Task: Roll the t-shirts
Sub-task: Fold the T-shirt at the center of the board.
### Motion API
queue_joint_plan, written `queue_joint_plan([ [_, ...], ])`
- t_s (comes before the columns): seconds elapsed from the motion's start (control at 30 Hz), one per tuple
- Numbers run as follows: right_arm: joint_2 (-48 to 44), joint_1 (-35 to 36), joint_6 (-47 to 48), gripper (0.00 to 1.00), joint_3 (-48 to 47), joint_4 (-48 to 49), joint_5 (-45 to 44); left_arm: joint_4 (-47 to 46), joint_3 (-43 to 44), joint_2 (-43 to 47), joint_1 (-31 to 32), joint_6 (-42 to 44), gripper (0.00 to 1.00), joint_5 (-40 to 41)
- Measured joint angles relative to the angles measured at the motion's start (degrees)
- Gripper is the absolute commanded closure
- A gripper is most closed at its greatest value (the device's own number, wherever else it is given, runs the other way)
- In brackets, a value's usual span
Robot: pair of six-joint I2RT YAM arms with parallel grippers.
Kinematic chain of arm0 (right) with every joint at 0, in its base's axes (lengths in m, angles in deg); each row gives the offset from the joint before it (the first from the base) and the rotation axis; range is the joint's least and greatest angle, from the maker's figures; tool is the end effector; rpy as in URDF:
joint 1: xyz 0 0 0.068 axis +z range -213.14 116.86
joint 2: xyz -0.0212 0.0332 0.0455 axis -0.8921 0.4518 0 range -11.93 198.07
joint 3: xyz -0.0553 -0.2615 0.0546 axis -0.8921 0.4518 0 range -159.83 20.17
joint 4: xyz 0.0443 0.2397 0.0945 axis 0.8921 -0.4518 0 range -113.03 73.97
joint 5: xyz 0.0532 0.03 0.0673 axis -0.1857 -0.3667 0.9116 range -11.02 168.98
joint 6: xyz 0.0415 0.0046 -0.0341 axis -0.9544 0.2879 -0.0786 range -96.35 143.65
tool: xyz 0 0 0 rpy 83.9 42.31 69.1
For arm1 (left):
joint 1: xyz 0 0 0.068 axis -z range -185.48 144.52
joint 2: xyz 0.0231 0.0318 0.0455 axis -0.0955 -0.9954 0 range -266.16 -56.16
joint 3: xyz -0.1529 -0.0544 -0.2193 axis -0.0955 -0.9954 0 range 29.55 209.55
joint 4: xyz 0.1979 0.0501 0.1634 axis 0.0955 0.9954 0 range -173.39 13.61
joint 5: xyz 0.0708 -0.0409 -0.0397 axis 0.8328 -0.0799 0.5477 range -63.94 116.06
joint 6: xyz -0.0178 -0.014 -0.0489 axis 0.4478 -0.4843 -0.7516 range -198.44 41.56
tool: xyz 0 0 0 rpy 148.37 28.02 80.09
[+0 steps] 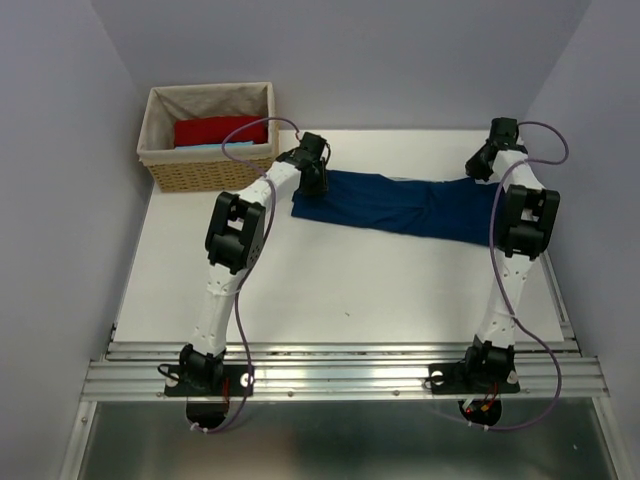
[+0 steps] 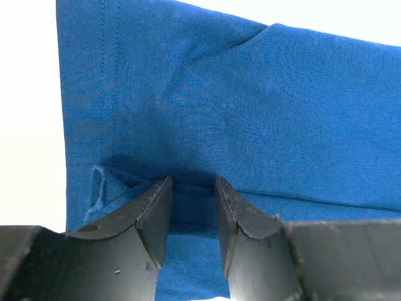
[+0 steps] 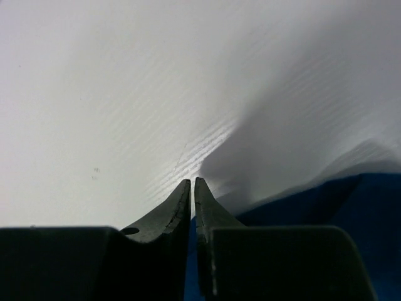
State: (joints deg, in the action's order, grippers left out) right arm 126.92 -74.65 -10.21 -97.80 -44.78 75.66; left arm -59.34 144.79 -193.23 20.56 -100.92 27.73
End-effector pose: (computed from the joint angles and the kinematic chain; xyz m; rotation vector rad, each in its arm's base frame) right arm 0.5288 -0.1098 0.1725 0.9641 2.2391 0.1046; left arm 0.4849 -0.2359 0.1793 0.0607 2.4023 -0.3681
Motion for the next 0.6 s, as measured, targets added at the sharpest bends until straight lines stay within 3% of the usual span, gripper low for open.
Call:
queue_joint_plan([
  [0.2, -0.4, -0.3, 0.7, 0.85, -2.6, -2.1, 0.3, 0.1, 0.0, 0.0, 0.0, 0.5, 0.55, 0.1],
  [0.6, -31.6, -0.2, 0.7, 0.85, 32.0, 4.4, -1.0, 1.7, 2.3, 0.0, 0.0, 1.2, 0.55, 0.5],
])
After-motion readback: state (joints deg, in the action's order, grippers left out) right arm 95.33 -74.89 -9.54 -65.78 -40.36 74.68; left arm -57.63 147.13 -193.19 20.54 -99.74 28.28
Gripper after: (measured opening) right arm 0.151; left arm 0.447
